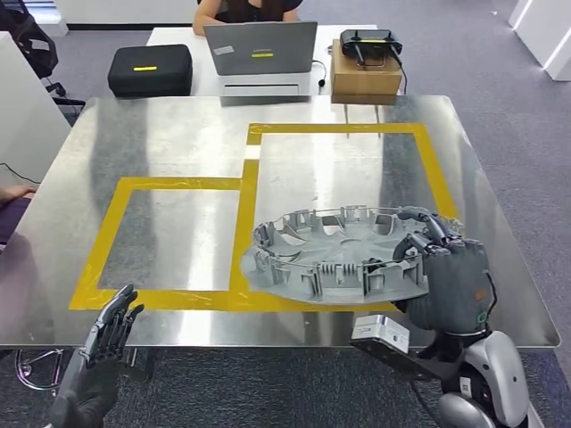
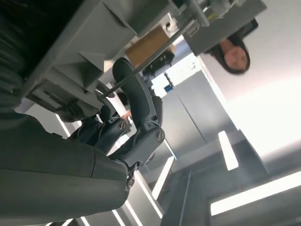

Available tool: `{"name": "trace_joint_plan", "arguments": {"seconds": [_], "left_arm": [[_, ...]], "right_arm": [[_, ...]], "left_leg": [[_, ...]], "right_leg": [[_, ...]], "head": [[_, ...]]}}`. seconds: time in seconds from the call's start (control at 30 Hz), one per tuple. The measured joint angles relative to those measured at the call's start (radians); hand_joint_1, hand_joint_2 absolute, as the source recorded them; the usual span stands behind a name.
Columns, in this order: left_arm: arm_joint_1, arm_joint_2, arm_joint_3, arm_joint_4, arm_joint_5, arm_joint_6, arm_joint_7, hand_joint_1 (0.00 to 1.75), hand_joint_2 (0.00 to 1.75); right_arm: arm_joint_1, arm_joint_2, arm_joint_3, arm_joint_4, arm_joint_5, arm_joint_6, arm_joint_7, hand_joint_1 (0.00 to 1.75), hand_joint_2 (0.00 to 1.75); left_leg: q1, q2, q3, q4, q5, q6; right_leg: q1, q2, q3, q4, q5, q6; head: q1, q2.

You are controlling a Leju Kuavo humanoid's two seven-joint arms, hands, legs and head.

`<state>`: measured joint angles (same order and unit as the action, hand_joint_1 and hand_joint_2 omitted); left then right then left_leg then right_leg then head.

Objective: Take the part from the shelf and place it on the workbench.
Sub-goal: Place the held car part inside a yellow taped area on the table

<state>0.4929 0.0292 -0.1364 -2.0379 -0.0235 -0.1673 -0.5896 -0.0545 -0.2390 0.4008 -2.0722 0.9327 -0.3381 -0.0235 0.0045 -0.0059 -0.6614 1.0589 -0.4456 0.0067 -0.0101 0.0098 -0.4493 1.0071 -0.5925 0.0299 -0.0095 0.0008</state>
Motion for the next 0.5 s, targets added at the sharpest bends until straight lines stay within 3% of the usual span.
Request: {"name": "trace_joint_plan", "arguments": {"seconds": [0.07, 0.1, 0.17, 0.23, 0.27, 0.3, 0.33, 0.43, 0.47, 0.5], "left_arm": [[-0.005, 0.001, -0.001, 0.001, 0.000, -0.002, 0.003, 0.00, 0.00], [-0.009, 0.002, -0.002, 0.001, 0.001, -0.004, 0.004, 0.00, 0.00], [-0.016, 0.002, -0.004, 0.001, 0.001, -0.008, 0.006, 0.00, 0.00], [-0.022, 0.003, -0.006, 0.002, 0.002, -0.012, 0.008, 0.00, 0.00], [-0.025, 0.003, -0.007, 0.002, 0.003, -0.015, 0.009, 0.00, 0.00], [-0.028, 0.003, -0.009, 0.003, 0.003, -0.016, 0.011, 0.00, 0.00], [-0.031, 0.004, -0.011, 0.004, 0.004, -0.018, 0.012, 0.00, 0.00], [-0.040, 0.004, -0.016, 0.008, 0.004, -0.019, 0.014, 0.00, 0.00], [-0.042, 0.005, -0.018, 0.009, 0.005, -0.020, 0.015, 0.00, 0.00], [-0.044, 0.005, -0.020, 0.010, 0.006, -0.021, 0.017, 0.00, 0.00]], "right_arm": [[-0.019, 0.003, 0.005, 0.014, 0.003, 0.020, 0.010, 1.75, 1.75], [-0.031, 0.004, 0.008, 0.022, 0.005, 0.029, 0.016, 1.75, 1.75], [-0.055, 0.008, 0.015, 0.044, 0.011, 0.049, 0.028, 1.75, 1.75], [-0.078, 0.013, 0.025, 0.071, 0.021, 0.070, 0.043, 1.75, 1.75], [-0.090, 0.016, 0.030, 0.087, 0.026, 0.081, 0.050, 1.75, 1.75], [-0.102, 0.019, 0.036, 0.103, 0.031, 0.091, 0.057, 1.75, 1.75], [-0.113, 0.021, 0.042, 0.118, 0.034, 0.097, 0.061, 1.75, 1.75], [-0.137, 0.028, 0.055, 0.154, 0.040, 0.107, 0.070, 1.75, 1.75], [-0.144, 0.030, 0.059, 0.163, 0.044, 0.113, 0.075, 1.75, 1.75], [-0.151, 0.032, 0.063, 0.173, 0.050, 0.121, 0.082, 1.75, 1.75]], "left_leg": [[0.001, -0.002, 0.020, -0.007, -0.004, 0.013], [0.002, -0.003, 0.030, -0.012, -0.008, 0.018], [0.005, -0.003, 0.047, -0.019, -0.017, 0.028], [0.005, -0.003, 0.062, -0.021, -0.031, 0.033], [0.005, -0.004, 0.073, -0.021, -0.040, 0.033], [0.005, -0.005, 0.086, -0.021, -0.050, 0.033], [0.005, -0.007, 0.101, -0.021, -0.061, 0.032], [0.003, -0.009, 0.139, -0.021, -0.092, 0.021], [0.002, -0.010, 0.144, -0.023, -0.098, 0.015], [0.001, -0.011, 0.149, -0.023, -0.099, 0.008]], "right_leg": [[-0.002, 0.000, -0.003, 0.027, 0.006, 0.011], [-0.002, 0.000, -0.022, 0.064, 0.014, 0.016], [-0.002, -0.003, -0.101, 0.171, 0.008, 0.021], [-0.002, -0.004, -0.189, 0.260, -0.046, 0.023], [-0.002, -0.004, -0.220, 0.273, -0.074, 0.023], [-0.002, -0.004, -0.237, 0.260, -0.084, 0.021], [-0.001, -0.004, -0.241, 0.223, -0.066, 0.019], [0.002, -0.008, -0.219, 0.075, 0.092, 0.006], [0.004, -0.008, -0.211, 0.051, 0.128, 0.001], [0.006, -0.008, -0.207, 0.045, 0.141, -0.005]], "head": [[0.001, 0.000], [0.004, 0.000], [0.008, 0.000], [0.008, 0.000], [0.008, 0.000], [0.008, 0.000], [0.008, 0.000], [0.007, 0.000], [0.007, 0.000], [0.007, 0.000]]}}
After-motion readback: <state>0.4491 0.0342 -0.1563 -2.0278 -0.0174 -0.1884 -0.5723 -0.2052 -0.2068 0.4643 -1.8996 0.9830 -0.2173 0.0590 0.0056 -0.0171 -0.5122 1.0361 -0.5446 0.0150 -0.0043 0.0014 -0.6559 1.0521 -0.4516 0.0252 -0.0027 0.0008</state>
